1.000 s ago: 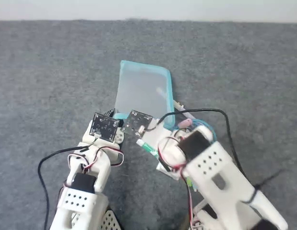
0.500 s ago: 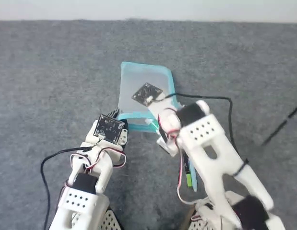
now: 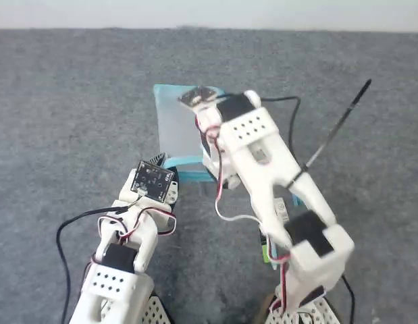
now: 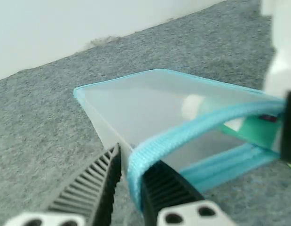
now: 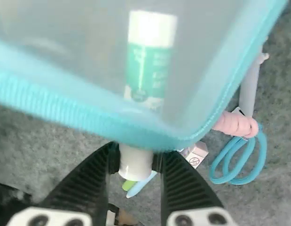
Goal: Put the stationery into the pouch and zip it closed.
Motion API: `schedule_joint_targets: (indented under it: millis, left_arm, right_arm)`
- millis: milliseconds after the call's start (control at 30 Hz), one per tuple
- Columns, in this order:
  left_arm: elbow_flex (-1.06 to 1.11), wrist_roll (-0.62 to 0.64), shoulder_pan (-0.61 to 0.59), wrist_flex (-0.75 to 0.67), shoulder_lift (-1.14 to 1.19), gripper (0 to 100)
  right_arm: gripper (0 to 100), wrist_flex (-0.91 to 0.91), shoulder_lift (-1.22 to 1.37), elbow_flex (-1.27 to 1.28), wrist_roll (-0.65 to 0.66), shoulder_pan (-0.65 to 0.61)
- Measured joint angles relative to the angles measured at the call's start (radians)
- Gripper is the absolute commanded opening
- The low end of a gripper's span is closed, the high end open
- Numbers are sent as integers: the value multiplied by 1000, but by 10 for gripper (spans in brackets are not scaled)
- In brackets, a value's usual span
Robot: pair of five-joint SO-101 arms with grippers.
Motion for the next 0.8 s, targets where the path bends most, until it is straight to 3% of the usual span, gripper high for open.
schedule_joint_targets:
  millis: [133,333,500,800]
  left_arm:
    - [12,0,-3,2,0,12]
    - [14,0,-3,2,0,12]
    - [14,0,-3,2,0,12]
    - [15,0,2,0,-2,12]
  right_arm:
    - [127,18,71,-169,-60,5]
    - [306,18,83,-218,-86,-52]
    - [318,18,83,-219,-52,-104]
    - [318,18,-132,-216,-17,-72]
